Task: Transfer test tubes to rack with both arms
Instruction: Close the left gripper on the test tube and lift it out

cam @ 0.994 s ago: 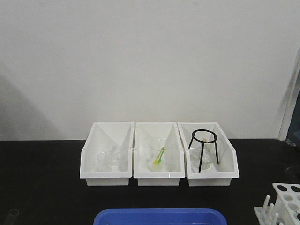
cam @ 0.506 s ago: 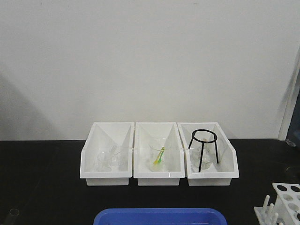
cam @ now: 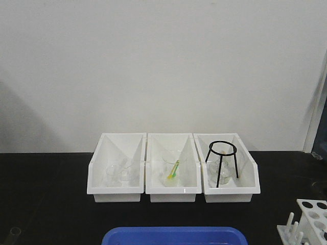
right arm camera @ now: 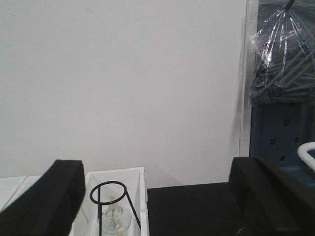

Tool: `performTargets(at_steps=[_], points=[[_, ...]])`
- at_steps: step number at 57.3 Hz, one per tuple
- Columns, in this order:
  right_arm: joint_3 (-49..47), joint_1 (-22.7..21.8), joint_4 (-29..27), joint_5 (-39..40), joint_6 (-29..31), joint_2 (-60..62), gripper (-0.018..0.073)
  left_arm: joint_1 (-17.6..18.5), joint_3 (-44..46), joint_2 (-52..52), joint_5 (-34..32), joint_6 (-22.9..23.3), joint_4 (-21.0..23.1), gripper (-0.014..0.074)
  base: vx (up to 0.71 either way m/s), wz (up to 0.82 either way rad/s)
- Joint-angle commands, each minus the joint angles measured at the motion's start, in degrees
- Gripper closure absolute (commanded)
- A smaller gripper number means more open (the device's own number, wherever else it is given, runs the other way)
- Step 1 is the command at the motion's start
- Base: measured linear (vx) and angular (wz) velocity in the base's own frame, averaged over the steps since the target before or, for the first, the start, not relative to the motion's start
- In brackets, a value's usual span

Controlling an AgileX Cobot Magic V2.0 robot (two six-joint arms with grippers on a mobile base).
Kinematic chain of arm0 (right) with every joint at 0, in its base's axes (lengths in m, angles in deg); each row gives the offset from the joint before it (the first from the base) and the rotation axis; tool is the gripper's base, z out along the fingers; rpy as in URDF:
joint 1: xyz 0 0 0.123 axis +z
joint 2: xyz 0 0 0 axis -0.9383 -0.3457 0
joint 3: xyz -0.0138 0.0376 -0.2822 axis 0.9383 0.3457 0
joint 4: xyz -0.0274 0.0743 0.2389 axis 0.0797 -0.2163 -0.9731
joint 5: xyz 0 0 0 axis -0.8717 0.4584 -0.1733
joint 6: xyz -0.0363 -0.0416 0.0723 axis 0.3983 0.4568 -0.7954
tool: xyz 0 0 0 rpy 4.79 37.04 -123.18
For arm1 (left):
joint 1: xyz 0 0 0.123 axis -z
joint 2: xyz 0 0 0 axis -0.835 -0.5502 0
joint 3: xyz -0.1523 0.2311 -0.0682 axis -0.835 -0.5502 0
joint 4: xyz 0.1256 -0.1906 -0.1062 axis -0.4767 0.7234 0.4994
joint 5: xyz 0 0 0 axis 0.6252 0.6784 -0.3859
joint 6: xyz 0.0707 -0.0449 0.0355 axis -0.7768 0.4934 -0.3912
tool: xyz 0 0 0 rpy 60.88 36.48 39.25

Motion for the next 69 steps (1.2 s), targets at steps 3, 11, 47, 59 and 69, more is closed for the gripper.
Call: performTargets(at_steps=[3,11,47,59,69], points=[[-1.9,0.0,0.2,4.6,0.1,0.2,-0.0048,0.0,1.7,0.3,2.5,-6.6,-0.8,0.0026,0.00,0.00],[-1.9,0.0,0.3,4.6,0.3,0.2,0.0006,0.0,-3.8,0.8,2.8,-11.1,0.0,0.0026,0.00,0.00],[-1.9,0.0,0.3,5.4,0.5,-4.4,0.0092,5.1,-34.4,-4.0,-29.6,-12.6,0.0,0.0026,0.00,0.00],[-1.9,0.0,0.3,5.7,0.5,-4.4,0.0092,5.1,-30.5,-13.7,-34.1,-12.5,1.5,0.0026,0.00,0.00],[-1.9,0.0,0.3,5.7,0.5,-4.4,0.0092,5.1,-27.3,-21.5,-40.4,-13.0,3.3,0.0026,0.00,0.00]])
